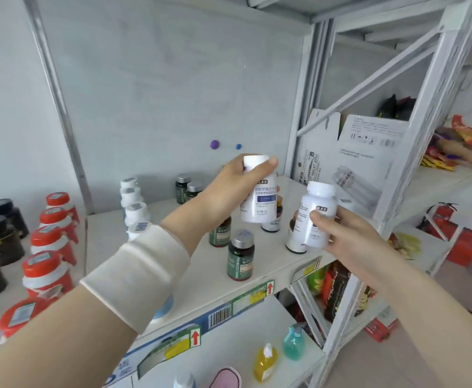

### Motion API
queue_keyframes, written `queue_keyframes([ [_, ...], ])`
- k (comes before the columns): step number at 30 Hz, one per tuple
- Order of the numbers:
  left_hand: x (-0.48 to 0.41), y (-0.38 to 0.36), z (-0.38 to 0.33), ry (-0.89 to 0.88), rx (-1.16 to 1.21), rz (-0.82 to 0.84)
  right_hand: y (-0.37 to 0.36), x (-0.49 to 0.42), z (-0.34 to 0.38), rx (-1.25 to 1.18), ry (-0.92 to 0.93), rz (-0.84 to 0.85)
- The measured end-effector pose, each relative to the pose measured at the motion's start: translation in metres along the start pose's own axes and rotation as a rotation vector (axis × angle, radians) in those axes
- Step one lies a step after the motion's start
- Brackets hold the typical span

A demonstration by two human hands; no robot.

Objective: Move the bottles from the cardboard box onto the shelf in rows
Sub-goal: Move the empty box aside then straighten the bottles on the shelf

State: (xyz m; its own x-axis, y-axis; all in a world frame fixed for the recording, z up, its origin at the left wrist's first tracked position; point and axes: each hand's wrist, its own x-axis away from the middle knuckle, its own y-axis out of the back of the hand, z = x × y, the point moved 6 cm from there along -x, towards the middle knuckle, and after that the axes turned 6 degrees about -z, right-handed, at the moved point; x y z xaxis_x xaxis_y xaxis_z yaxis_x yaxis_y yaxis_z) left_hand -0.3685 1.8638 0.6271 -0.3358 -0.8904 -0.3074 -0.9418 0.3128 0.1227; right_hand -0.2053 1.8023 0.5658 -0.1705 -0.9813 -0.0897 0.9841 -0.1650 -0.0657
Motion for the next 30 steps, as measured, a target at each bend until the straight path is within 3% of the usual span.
queue_keyframes([
  [14, -0.202, -0.112, 0.047, 0.022, -0.249, -0.148, 0.138, -0.214, 0.014, 0.267, 0.059, 0.177],
  [22, -0.29, -0.094, 0.112, 0.212, -0.339, -0.349, 0.136, -0.314, -0.027, 0.292, 0.014, 0.31],
  [30, -0.348, -0.07, 0.185, 0.367, -0.406, -0.307, 0.115, -0.379, -0.081, 0.397, 0.01, 0.305],
])
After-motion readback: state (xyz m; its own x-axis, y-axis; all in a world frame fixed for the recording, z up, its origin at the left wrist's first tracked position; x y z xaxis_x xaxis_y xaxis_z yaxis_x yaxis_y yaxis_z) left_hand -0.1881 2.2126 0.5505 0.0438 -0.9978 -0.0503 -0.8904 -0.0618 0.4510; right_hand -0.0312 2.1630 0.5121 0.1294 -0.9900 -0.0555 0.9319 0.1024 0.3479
